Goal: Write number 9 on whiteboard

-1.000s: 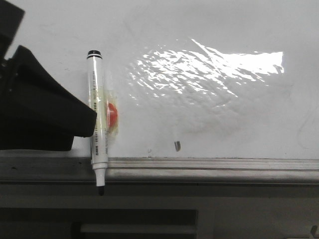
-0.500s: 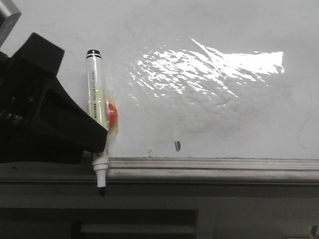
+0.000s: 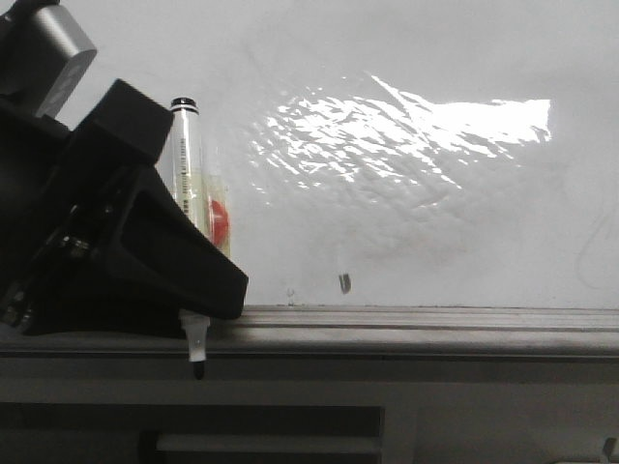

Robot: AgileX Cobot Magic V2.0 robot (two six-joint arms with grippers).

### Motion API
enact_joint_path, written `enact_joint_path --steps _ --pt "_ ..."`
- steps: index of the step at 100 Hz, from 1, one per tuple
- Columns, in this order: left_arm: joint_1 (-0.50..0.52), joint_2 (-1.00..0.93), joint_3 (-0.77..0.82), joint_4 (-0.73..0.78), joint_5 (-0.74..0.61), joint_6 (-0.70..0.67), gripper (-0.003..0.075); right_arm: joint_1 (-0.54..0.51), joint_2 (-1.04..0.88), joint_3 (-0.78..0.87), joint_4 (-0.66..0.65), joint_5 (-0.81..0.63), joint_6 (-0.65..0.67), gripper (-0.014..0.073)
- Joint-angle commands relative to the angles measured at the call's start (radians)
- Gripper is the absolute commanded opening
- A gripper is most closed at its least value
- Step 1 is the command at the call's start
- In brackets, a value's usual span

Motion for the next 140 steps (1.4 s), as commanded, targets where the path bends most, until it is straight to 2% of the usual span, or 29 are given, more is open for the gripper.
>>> enact_joint_path --steps 1,15,29,46,62,74,87,110,123,140 --pt "-0.004 0.002 -0.021 -0.013 -0.037 0.002 0.0185 0.017 0.020 -0.035 0.012 -0.083 -0.015 0.0351" --pt "-0.002 0.003 -0.023 -0.008 -0.035 0.064 -0.0020 0.059 0.027 -0.035 -0.002 -0.086 -0.015 0.0351" --pt "-0.002 0.003 -0.072 0.058 0.119 0.180 -0.0020 0.135 0.068 -0.066 -0.003 -0.027 -0.079 0.0351" --pt "-0.006 0.003 -0.215 0.382 0.324 0.191 -0.0020 0.278 0.165 -0.142 0.003 0.127 -0.253 0.0347" --pt "-0.006 0.003 -0.327 0.655 0.390 0.186 -0.0020 0.406 0.252 -0.160 0.032 0.224 -0.397 0.0347" --pt "-0.006 0.003 -0.380 0.779 0.395 0.186 -0.0020 0.476 0.303 -0.160 0.103 0.230 -0.524 0.0347" --pt "-0.008 0.003 -0.397 0.833 0.397 0.197 -0.0020 0.502 0.354 -0.160 0.267 0.206 -0.689 0.0347" --pt "-0.121 0.010 -0.399 0.844 0.397 0.409 -0.0020 0.505 0.467 -0.160 0.496 0.220 -0.936 0.0348" --pt "-0.167 0.010 -0.399 0.856 0.322 0.425 -0.0020 0.505 0.508 -0.160 0.573 0.266 -1.079 0.0349" --pt "-0.168 0.010 -0.399 0.875 0.315 0.425 -0.0020 0.527 0.543 -0.160 0.653 0.277 -1.196 0.0374"
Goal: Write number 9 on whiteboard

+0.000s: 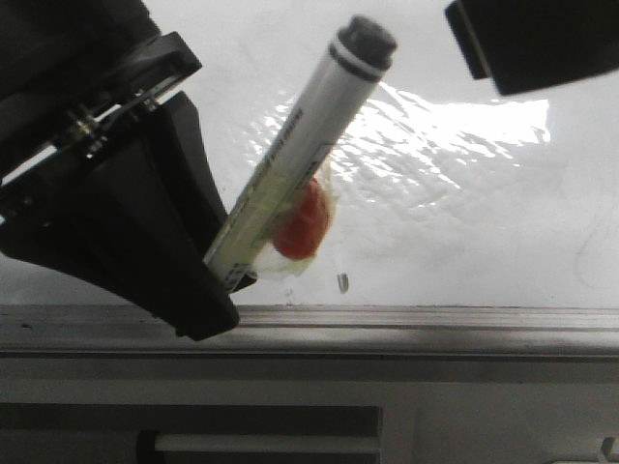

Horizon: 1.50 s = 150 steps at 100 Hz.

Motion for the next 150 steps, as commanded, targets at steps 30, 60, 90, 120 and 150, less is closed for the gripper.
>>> enact_joint_path --steps 30,60,90,120,150 --pt "-0.008 -0.020 -0.032 -0.017 -0.032 0.028 -0.0020 0.044 0.122 -0.037 0.163 -0.044 -0.163 0.0381" --pt "-0.008 -0.020 -0.032 -0.018 -0.032 0.028 -0.0020 0.044 0.176 -0.038 0.276 -0.039 -0.306 0.0381" --pt "-0.008 -0.020 -0.032 -0.018 0.024 0.132 -0.0020 0.137 0.209 -0.048 0.258 -0.081 -0.486 0.0381" --pt "-0.008 -0.020 -0.032 -0.056 0.043 0.169 -0.0020 0.255 0.263 -0.048 0.258 -0.207 -0.486 0.0375" --pt "-0.008 -0.020 -0.032 -0.061 0.043 0.169 -0.0020 0.261 0.283 -0.048 0.286 -0.287 -0.458 0.0231"
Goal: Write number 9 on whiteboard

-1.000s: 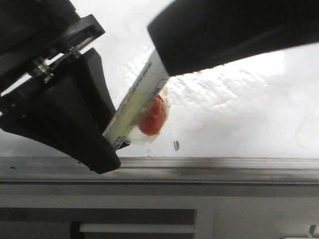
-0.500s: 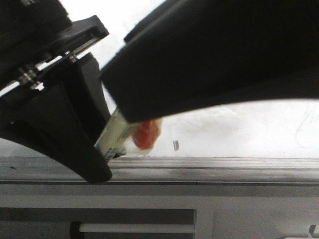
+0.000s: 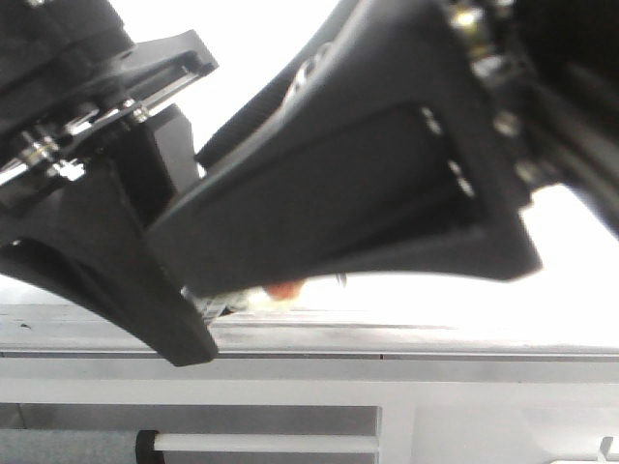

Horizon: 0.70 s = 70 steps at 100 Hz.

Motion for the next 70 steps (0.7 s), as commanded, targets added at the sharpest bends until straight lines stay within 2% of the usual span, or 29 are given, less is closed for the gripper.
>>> enact_joint_path --steps 1,28,40,50,55,60,70 --pt "-0.006 -0.020 -0.032 -0.048 -0.011 -0.002 -0.0020 0.002 -0.013 -0.035 0.051 -0.017 0.010 0.0220" --pt "-0.006 -0.020 -0.032 -0.048 -0.011 -0.002 -0.0020 0.002 -0.013 -0.035 0.051 -0.015 0.010 0.0057" --pt "-0.006 -0.020 -0.032 -0.048 -0.011 -0.004 -0.0020 0.002 -0.013 -0.035 0.051 -0.010 0.010 -0.0062" --pt "-0.006 -0.023 -0.032 -0.062 -0.011 -0.025 -0.0011 0.002 -0.020 -0.035 0.051 -0.007 0.020 -0.0067" --pt "-0.004 -0.033 -0.032 -0.084 -0.014 -0.035 0.0032 0.002 -0.030 -0.035 0.051 -0.007 0.063 -0.0067" --pt "0.000 -0.046 -0.032 -0.106 -0.017 -0.044 0.0112 0.002 -0.046 -0.035 0.045 -0.012 0.127 -0.0067" --pt "0.012 -0.089 -0.032 -0.121 -0.041 -0.094 0.0349 0.002 -0.088 -0.040 -0.036 -0.012 0.235 -0.0067"
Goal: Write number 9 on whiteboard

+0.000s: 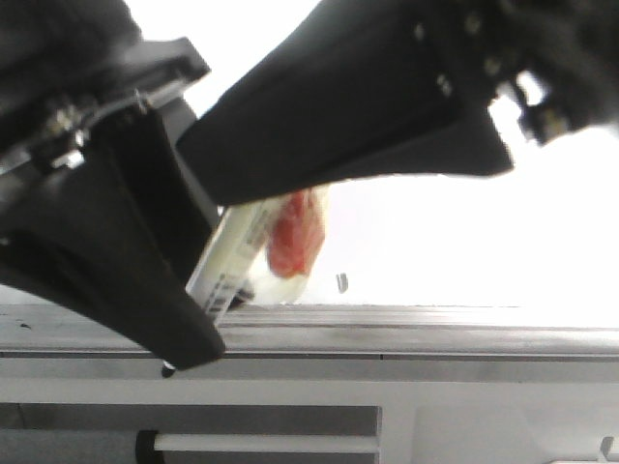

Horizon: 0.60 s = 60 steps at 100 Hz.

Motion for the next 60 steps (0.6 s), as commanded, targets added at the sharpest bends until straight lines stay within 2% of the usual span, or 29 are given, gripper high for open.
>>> enact_joint_path --steps 1,10,16,17,26,32,44,52,60 --pt "0.008 -0.069 -0.032 -0.071 -0.055 -0.035 0.0379 0.000 -0.048 -0.032 -0.031 0.025 0.105 -0.0067" --pt "0.034 -0.117 -0.032 -0.069 -0.065 -0.104 0.0511 0.000 -0.085 -0.065 -0.202 0.037 0.250 -0.0067" --pt "0.063 -0.155 -0.032 -0.069 -0.057 -0.144 0.0525 0.000 -0.101 -0.103 -0.358 0.077 0.378 -0.0067" --pt "0.063 -0.155 -0.032 -0.069 -0.056 -0.147 0.0524 0.000 -0.103 -0.103 -0.358 0.083 0.394 -0.0067" --pt "0.111 -0.213 -0.032 -0.069 -0.044 -0.188 0.0509 0.000 -0.115 -0.191 -0.624 0.201 0.604 -0.0067" --pt "0.154 -0.263 -0.032 -0.073 -0.044 -0.218 0.0491 0.000 -0.115 -0.277 -0.808 0.350 0.785 -0.0057" --pt "0.235 -0.343 -0.026 -0.124 -0.055 -0.239 0.0449 0.000 -0.115 -0.462 -1.004 0.548 1.014 -0.0057" --pt "0.288 -0.391 -0.012 -0.158 -0.082 -0.270 0.0410 0.005 -0.140 -0.540 -1.074 0.555 1.084 -0.0039" --pt "0.341 -0.440 0.016 -0.199 -0.130 -0.296 0.0373 0.014 -0.183 -0.559 -1.117 0.457 1.089 -0.0037"
